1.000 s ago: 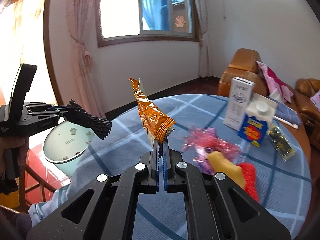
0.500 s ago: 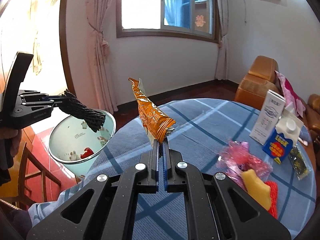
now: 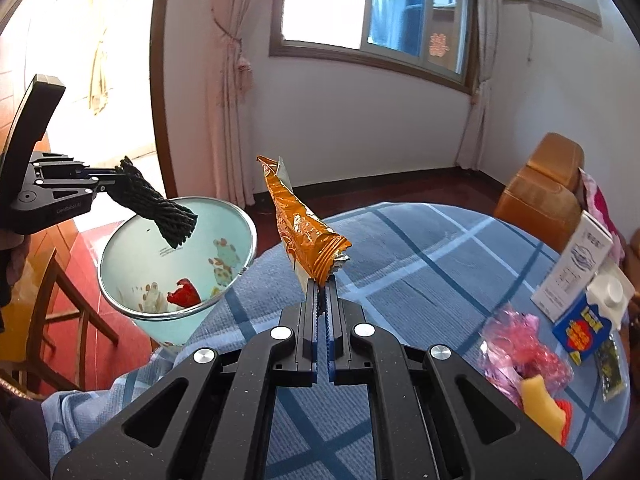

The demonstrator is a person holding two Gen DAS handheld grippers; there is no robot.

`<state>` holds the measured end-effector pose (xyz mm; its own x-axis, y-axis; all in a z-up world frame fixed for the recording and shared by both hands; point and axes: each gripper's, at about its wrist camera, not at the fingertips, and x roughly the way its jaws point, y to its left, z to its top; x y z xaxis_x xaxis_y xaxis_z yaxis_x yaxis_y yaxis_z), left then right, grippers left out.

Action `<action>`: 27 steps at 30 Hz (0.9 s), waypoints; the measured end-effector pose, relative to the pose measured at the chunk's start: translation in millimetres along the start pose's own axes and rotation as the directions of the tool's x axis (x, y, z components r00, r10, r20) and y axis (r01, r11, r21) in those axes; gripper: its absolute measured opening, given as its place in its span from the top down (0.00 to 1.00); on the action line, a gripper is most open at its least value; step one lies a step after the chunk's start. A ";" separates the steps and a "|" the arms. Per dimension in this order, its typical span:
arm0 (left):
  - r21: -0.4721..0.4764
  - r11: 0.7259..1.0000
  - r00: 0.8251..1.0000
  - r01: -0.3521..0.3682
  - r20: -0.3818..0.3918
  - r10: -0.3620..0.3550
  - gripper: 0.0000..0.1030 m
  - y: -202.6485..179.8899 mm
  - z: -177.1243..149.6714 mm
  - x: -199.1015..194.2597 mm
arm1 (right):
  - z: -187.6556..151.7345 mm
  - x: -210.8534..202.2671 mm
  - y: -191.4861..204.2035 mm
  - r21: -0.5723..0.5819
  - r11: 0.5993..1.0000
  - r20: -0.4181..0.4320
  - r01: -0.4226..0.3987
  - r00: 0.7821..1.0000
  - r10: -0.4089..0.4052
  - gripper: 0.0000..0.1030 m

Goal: Collect trash
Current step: 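Open the left tool over the bin while the right tool drops the orange wrapper in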

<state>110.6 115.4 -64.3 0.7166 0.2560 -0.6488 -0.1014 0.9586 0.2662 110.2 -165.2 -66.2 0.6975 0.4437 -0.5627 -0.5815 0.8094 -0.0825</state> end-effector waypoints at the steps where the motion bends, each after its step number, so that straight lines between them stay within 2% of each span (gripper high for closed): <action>1: 0.003 1.000 1.000 -0.009 -0.001 0.009 0.91 1.2 -1.7 0.1 | 1.1 1.4 1.6 -0.008 1.000 0.001 -0.004 1.000 0.004 0.96; 10: 0.001 0.999 0.999 -0.040 -0.027 0.040 0.91 14.2 -15.3 2.4 | 5.8 13.2 17.5 -0.090 0.995 -0.001 -0.049 0.999 0.049 0.96; 19: 0.020 0.999 0.998 -0.026 -0.048 0.027 0.86 6.6 -20.0 3.8 | 8.1 18.3 37.5 -0.168 0.980 0.000 -0.108 0.994 0.110 0.94; 20: 0.023 0.999 0.998 -0.026 -0.050 0.027 0.82 6.0 -20.6 4.0 | 8.9 20.0 40.4 -0.175 0.977 -0.005 -0.122 0.992 0.123 0.91; 21: 0.023 0.999 0.998 -0.030 -0.050 0.031 0.71 6.6 -20.6 3.7 | 9.6 21.2 43.1 -0.181 0.975 -0.006 -0.127 0.992 0.128 0.87; 22: 0.023 0.999 0.998 -0.035 -0.046 0.036 0.66 7.1 -21.1 2.9 | 9.9 22.1 45.3 -0.186 0.975 -0.002 -0.124 0.992 0.125 0.73; 23: 0.025 0.999 0.998 -0.034 -0.045 0.035 0.65 6.5 -21.4 2.7 | 10.2 23.1 46.6 -0.184 0.974 -0.004 -0.131 0.991 0.132 0.69; 25: 0.025 0.999 0.998 -0.035 -0.049 0.036 0.64 7.2 -22.0 3.5 | 10.5 23.8 48.5 -0.178 0.975 -0.006 -0.134 0.991 0.135 0.68; 27: 0.020 0.998 0.998 -0.053 -0.045 0.054 0.50 9.0 -22.5 3.6 | 9.6 23.1 49.2 -0.176 0.976 -0.004 -0.127 0.992 0.129 0.64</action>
<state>96.7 127.8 -80.3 0.6787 0.3125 -0.6647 -0.1256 0.9410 0.3142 101.8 -111.4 -75.3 0.6153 0.5425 -0.5719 -0.7300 0.6659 -0.1538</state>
